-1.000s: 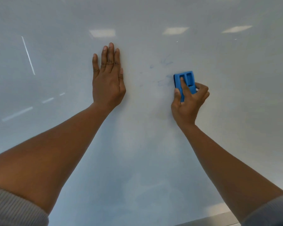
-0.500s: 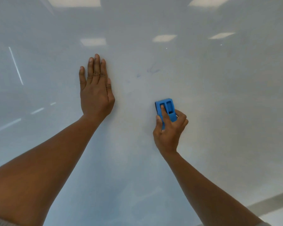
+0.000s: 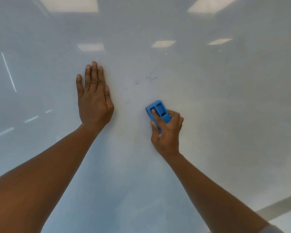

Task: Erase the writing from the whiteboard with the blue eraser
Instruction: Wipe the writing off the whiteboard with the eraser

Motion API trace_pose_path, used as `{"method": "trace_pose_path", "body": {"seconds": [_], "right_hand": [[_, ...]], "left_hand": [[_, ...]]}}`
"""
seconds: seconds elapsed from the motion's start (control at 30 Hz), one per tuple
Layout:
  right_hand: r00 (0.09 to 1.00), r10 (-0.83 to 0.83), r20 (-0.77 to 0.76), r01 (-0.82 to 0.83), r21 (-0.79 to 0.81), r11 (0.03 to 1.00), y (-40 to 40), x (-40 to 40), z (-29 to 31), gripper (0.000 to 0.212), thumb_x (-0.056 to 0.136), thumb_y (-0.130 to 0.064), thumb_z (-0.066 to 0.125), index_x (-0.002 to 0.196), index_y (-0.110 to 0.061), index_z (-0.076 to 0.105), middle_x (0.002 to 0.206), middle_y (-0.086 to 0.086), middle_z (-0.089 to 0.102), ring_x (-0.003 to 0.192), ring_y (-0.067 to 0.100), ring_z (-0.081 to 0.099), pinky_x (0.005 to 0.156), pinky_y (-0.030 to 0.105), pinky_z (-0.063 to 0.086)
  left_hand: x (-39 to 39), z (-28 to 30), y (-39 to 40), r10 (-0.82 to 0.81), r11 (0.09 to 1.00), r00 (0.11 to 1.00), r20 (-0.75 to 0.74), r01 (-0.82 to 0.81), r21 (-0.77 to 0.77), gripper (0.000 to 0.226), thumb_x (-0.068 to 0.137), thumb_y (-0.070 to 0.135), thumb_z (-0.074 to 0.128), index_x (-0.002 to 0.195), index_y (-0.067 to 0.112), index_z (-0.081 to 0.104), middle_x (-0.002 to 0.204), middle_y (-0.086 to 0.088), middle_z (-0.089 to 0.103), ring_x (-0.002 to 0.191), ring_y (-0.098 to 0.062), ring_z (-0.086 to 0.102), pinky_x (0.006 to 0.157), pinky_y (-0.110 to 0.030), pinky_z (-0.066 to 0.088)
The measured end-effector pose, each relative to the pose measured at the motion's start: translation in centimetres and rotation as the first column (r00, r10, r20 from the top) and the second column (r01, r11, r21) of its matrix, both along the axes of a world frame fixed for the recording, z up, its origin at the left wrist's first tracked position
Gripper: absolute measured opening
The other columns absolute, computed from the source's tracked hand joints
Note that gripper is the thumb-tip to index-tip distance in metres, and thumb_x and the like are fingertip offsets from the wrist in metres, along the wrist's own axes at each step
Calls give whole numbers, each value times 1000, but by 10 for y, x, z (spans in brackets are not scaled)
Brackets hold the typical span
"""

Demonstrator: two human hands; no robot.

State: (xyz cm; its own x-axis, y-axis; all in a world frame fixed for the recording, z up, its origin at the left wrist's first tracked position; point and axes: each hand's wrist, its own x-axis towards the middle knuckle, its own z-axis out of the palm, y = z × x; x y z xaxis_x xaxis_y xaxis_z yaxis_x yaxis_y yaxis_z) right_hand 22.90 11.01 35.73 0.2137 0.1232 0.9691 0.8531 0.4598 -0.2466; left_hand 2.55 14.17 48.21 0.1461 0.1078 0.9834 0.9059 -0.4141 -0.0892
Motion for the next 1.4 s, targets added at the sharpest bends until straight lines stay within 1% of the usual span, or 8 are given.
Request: {"method": "trace_pose_path", "body": {"seconds": [0.13, 0.33, 0.57, 0.83, 1.03, 1.13, 1.23, 1.4], "right_hand": [[988, -12, -155, 8, -29, 1000, 2, 12, -19, 39, 92, -23, 62, 130, -29, 60, 121, 10, 40, 108, 26, 38, 91, 50, 47], [936, -101, -338, 117, 26, 993, 8, 29, 29, 32, 89, -19, 64, 120, -18, 68, 113, 22, 45, 102, 33, 40, 84, 50, 48], [967, -86, -239, 111, 91, 990, 12, 7, 140, 36, 86, -21, 67, 121, -18, 67, 109, 20, 48, 96, 36, 47, 78, 45, 48], [960, -19, 281, 9, 35, 999, -1, -41, 86, 41, 87, -26, 64, 127, -26, 63, 111, 14, 49, 93, 34, 47, 78, 47, 45], [995, -63, -77, 70, 87, 994, 8, 14, 111, 36, 86, -22, 67, 121, -19, 67, 109, 19, 49, 98, 35, 47, 80, 48, 49], [990, -50, -133, 64, 101, 993, 10, 0, 135, 37, 86, -22, 66, 122, -20, 67, 110, 19, 48, 97, 34, 46, 82, 43, 45], [1000, -9, 27, 6, 114, 993, 8, -39, 130, 38, 84, -23, 64, 123, -23, 67, 110, 18, 49, 96, 35, 44, 82, 43, 42], [938, 54, 344, -57, -2, 998, -1, -72, 52, 41, 85, -22, 63, 126, -30, 64, 118, 9, 45, 96, 30, 42, 80, 46, 43]], "left_hand": [[1, 1, -2, -25, 1000, 1000, -11, 24, -19, 53, 105, 16, 28, 155, 6, 17, 164, -11, 14, 152, -23, 7, 124, -43, 0], [-2, -1, -8, -39, 998, 998, -40, 37, -50, 53, 103, 18, 27, 155, 6, 19, 163, -10, 16, 152, -23, 9, 124, -42, 0], [-4, 2, -7, -13, 997, 999, -50, 9, -74, 54, 103, 20, 25, 155, 6, 18, 164, -9, 14, 152, -22, 7, 124, -45, 3], [-8, 4, -8, 2, 995, 999, -40, -6, -102, 55, 103, 23, 22, 156, 6, 16, 164, -9, 12, 152, -21, 5, 124, -44, 2], [-45, 17, -9, 39, 994, 999, -15, -40, -104, 55, 104, 23, 21, 156, 6, 15, 164, -9, 12, 152, -21, 5, 124, -41, 3], [-49, 19, -11, 24, 994, 1000, -1, -24, -105, 54, 104, 21, 23, 156, 6, 15, 164, -9, 12, 152, -21, 5, 124, -41, 4], [-48, 18, -12, 18, 994, 1000, 5, -17, -111, 55, 103, 21, 24, 155, 6, 17, 164, -10, 12, 152, -21, 5, 124, -41, 4], [-47, 14, -13, 10, 993, 1000, 18, -8, -114, 55, 103, 23, 23, 155, 5, 16, 164, -11, 12, 152, -22, 5, 124, -39, 1]]}}
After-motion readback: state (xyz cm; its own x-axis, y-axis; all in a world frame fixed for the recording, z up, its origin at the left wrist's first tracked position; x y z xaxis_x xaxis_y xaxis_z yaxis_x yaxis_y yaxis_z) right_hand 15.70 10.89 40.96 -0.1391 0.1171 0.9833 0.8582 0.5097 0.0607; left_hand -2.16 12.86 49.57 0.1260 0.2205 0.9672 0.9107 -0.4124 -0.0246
